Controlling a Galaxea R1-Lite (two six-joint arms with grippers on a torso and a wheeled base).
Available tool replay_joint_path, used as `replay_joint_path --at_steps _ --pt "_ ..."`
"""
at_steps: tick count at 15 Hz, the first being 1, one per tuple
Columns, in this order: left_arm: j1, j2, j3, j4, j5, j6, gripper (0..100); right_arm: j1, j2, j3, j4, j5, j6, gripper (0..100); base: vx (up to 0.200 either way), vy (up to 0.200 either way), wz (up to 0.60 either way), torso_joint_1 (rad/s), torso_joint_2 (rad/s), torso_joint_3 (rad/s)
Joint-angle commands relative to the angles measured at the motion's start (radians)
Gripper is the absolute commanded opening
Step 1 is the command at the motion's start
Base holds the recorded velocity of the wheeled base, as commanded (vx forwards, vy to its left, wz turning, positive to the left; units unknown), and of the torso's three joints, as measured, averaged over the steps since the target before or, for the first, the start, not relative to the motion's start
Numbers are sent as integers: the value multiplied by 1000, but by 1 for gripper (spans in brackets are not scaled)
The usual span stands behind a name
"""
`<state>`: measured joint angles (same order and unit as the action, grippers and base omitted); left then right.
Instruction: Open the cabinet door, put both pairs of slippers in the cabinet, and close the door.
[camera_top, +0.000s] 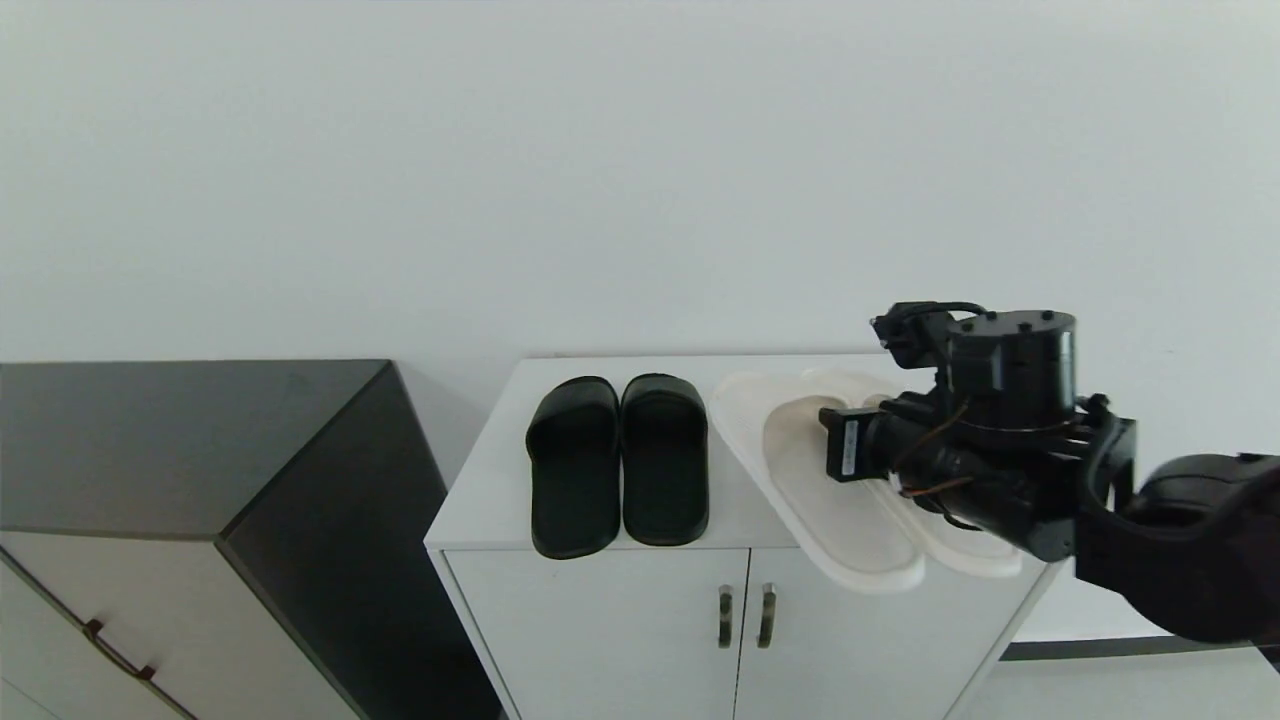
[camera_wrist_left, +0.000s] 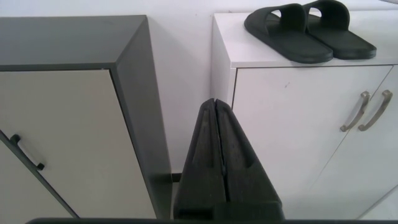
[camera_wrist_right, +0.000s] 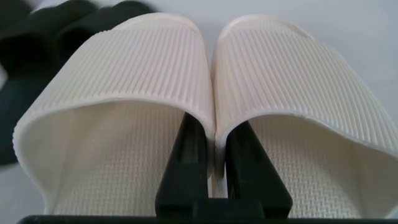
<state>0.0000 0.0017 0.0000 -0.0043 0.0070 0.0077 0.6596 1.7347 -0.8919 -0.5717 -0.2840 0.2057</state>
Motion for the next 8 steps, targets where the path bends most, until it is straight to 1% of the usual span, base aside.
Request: replay_joint_path --at_steps 1,3,4,6,8 --pt "0 1 0 0 1 0 0 40 -225 166 3 128 -5 0 0 0 0 0 0 0" --pt "0 0 0 0 1 0 0 74 -320 260 4 243 -29 0 0 0 0 0 0 0" --pt "0 0 0 0 1 2 0 92 -349 284 7 276 -35 0 0 0 0 0 0 0" --pt "0 0 0 0 1 2 0 127 -353 291 16 281 -37 0 0 0 0 0 0 0" --pt "0 0 0 0 1 2 0 135 -342 291 16 283 -37 0 0 0 0 0 0 0"
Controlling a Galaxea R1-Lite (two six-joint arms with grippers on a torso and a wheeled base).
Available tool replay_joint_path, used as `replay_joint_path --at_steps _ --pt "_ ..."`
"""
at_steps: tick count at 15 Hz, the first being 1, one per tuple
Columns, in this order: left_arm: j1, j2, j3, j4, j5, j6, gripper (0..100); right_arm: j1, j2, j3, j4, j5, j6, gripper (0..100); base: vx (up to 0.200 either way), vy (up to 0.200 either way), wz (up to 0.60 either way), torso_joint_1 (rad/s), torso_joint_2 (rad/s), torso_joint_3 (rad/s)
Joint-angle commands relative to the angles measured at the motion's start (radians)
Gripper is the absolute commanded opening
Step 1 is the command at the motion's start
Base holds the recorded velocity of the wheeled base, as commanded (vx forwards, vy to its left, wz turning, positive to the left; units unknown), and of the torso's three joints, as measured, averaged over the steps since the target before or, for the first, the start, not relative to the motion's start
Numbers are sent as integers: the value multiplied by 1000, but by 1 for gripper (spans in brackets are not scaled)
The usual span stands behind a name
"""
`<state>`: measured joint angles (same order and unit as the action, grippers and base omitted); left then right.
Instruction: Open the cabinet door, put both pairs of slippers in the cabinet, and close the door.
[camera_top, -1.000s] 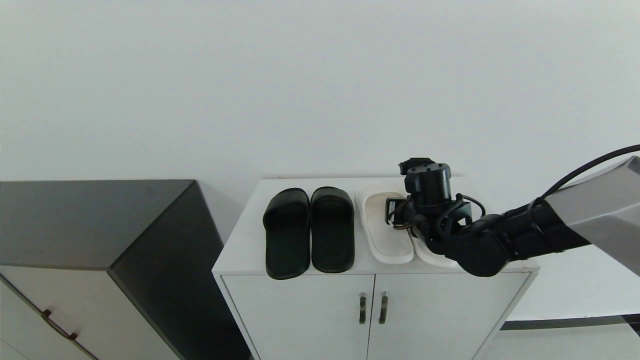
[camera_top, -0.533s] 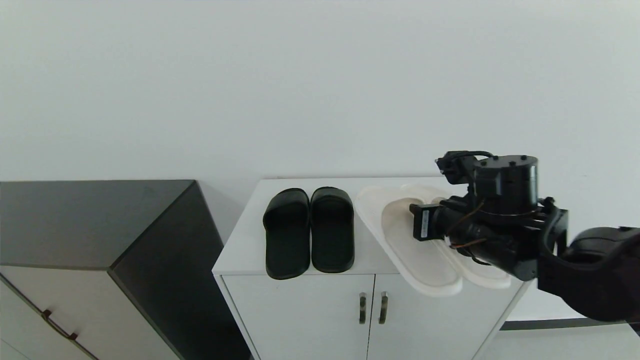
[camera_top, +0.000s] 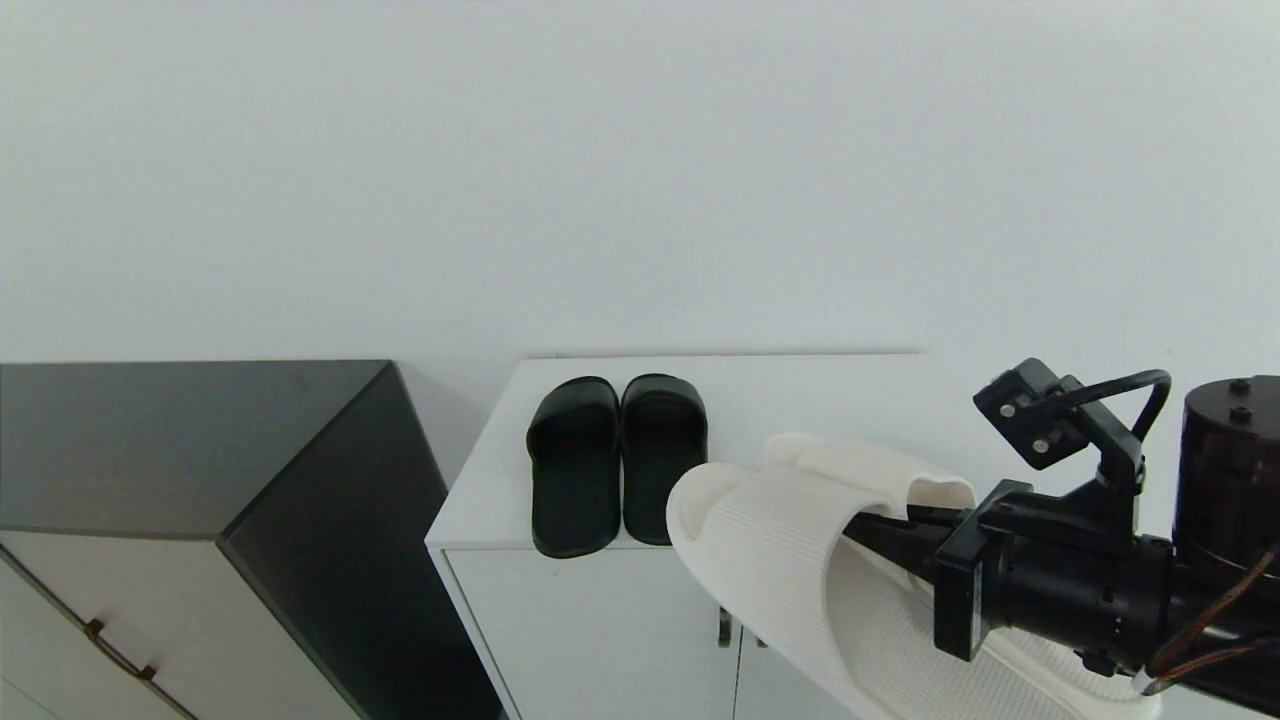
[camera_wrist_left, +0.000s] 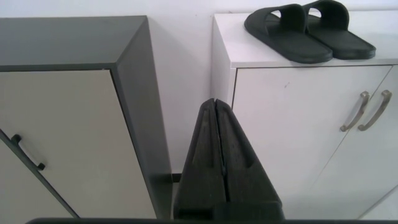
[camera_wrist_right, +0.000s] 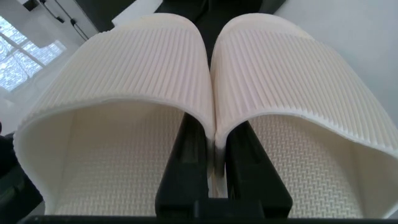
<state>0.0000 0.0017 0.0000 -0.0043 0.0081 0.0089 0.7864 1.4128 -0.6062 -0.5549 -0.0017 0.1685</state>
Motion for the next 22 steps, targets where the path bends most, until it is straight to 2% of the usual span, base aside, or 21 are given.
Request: replay_joint_path --at_steps 1,3,12,22 --pt "0 0 0 0 0 0 0 11 -12 5 0 0 0 0 0 0 0 0 0 0" --pt "0 0 0 0 0 -1 0 13 -6 8 0 0 0 0 0 0 0 0 0 0" --pt "0 0 0 0 0 -1 0 16 -3 28 -2 -1 -4 0 -200 0 0 3 2 3" --pt "0 0 0 0 0 -1 0 14 6 43 -3 2 -23 0 0 0 0 0 0 0"
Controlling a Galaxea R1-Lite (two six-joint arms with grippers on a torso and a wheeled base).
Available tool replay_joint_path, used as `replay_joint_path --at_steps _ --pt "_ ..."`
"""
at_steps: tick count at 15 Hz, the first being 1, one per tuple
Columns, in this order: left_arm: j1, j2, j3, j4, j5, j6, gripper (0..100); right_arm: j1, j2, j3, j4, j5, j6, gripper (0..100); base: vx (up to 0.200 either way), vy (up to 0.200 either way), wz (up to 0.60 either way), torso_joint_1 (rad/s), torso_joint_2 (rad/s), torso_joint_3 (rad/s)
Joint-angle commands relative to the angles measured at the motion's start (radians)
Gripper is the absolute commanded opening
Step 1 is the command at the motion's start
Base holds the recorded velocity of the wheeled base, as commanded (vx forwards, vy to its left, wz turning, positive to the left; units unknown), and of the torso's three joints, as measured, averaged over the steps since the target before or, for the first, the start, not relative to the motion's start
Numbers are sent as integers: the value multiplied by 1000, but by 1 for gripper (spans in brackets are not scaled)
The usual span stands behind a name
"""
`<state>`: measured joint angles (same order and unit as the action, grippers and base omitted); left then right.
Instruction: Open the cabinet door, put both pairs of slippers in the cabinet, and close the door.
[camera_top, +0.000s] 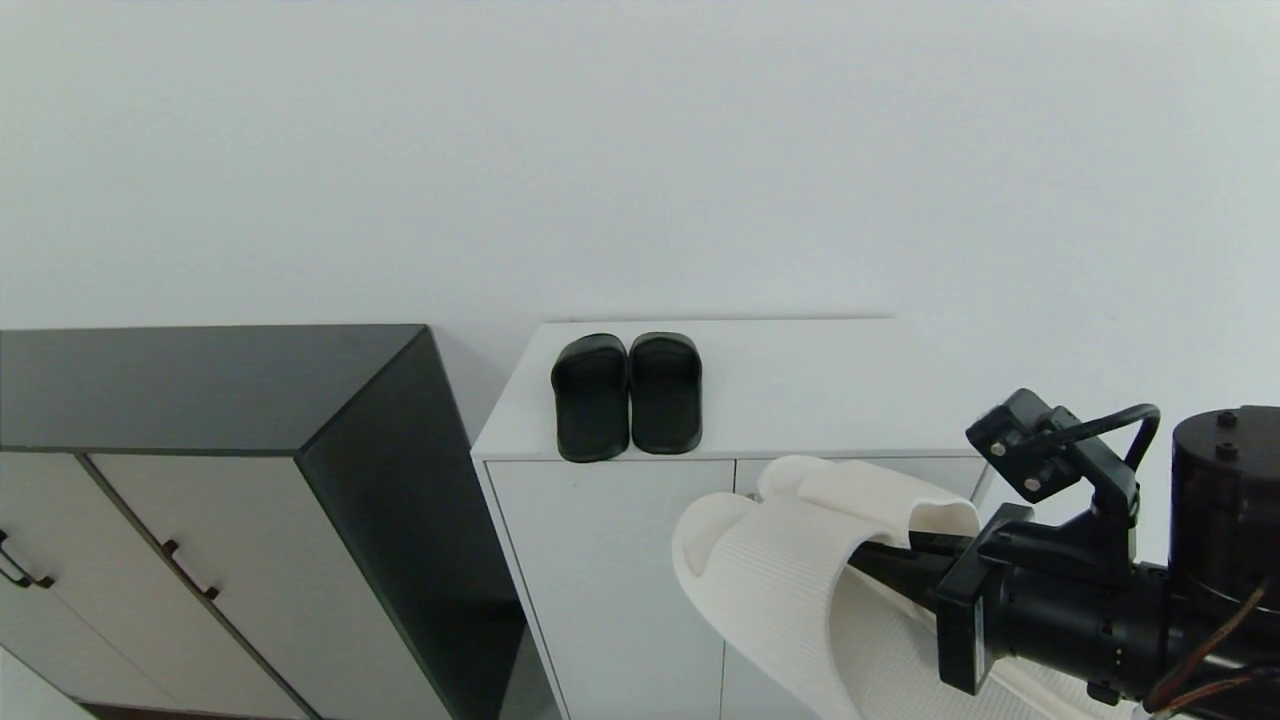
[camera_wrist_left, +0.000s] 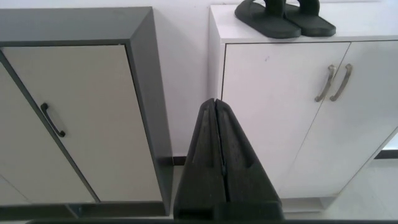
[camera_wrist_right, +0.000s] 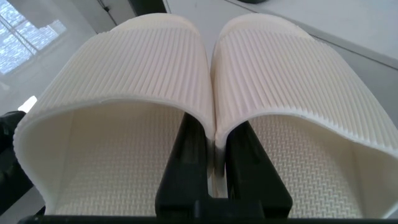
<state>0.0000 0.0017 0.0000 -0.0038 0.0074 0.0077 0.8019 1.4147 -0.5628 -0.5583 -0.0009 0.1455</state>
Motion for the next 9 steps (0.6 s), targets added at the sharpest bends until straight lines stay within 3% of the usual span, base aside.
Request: replay_joint_path --at_steps 1,4,8,9 --pt "0 0 0 -1 0 0 0 0 6 0 0 -1 0 0 0 0 0 0 0 0" --pt "0 0 0 -1 3 -3 0 0 6 3 0 1 0 0 0 0 0 -75 156 91" --pt "0 0 0 -1 2 0 0 0 23 11 -3 -2 0 0 0 0 0 -213 502 282" --pt "0 1 0 -1 2 -2 100 0 26 15 -3 -1 0 0 0 0 0 -246 564 320"
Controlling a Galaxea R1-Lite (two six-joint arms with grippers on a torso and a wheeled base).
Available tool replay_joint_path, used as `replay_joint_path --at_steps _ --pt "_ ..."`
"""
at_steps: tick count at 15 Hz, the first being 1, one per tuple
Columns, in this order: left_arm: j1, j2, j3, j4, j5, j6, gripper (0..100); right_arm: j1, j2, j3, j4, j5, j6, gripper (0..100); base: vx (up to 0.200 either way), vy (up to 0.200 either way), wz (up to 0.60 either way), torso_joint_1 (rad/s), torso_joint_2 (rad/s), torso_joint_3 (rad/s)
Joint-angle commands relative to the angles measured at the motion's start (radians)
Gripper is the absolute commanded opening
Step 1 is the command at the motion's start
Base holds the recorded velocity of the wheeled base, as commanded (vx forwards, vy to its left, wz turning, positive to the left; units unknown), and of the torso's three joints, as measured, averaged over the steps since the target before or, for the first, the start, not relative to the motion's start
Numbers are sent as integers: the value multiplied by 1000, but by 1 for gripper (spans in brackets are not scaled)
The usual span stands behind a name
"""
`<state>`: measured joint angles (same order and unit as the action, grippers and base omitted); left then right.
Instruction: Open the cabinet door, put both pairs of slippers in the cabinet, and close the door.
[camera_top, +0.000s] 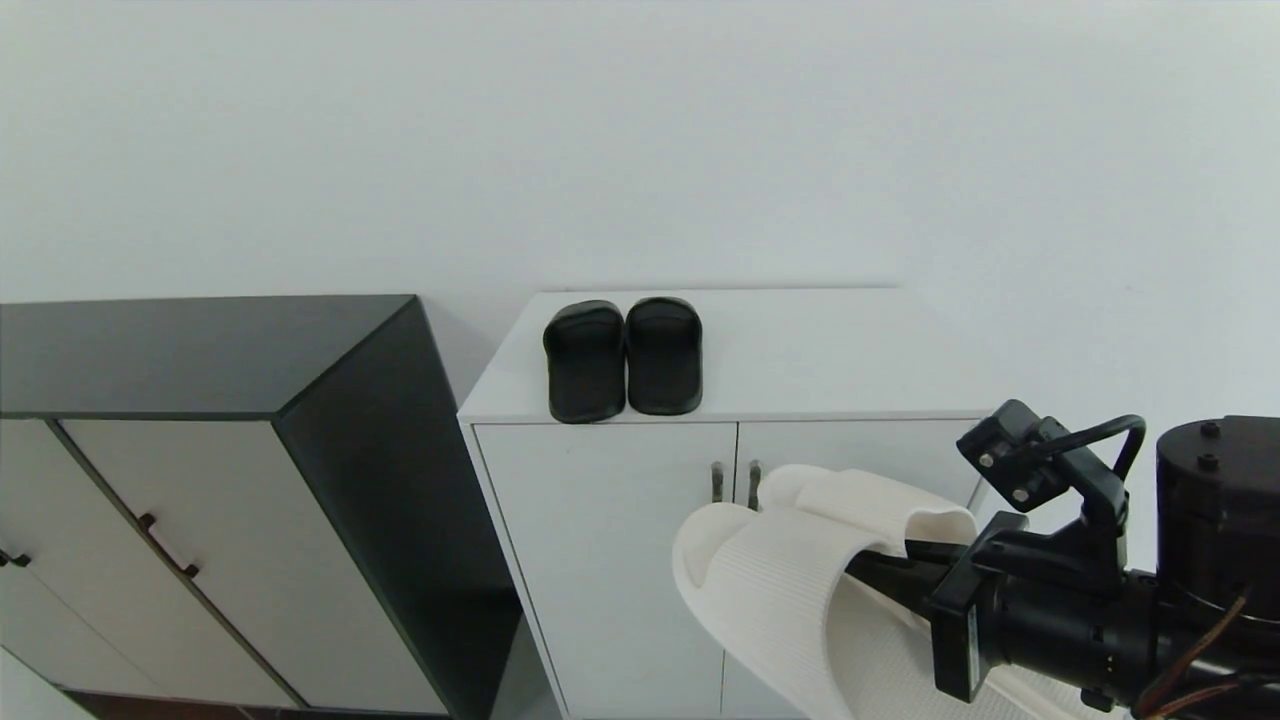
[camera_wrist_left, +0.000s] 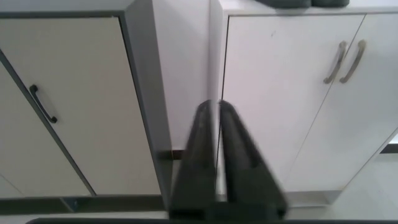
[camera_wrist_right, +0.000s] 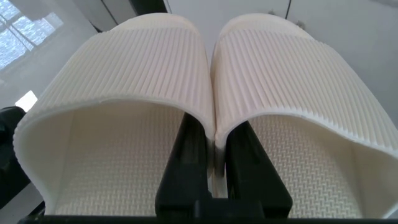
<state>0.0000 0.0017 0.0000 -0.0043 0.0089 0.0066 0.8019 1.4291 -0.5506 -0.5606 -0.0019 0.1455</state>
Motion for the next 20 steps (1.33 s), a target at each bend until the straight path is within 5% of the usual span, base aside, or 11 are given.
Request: replay_joint_path --at_steps 1,13,16,20 --pt "0 1 0 0 0 0 100 0 13 3 -1 0 0 0 0 0 0 -242 544 315" --pt "0 1 0 0 -3 3 100 34 -21 41 -4 2 -27 0 0 0 0 -189 507 316" --pt "0 0 0 0 75 -23 100 40 -22 46 -4 -1 -27 0 0 0 0 -141 471 330" --pt "0 0 0 -2 75 -22 100 40 -29 47 -2 -1 -27 0 0 0 0 -104 458 347"
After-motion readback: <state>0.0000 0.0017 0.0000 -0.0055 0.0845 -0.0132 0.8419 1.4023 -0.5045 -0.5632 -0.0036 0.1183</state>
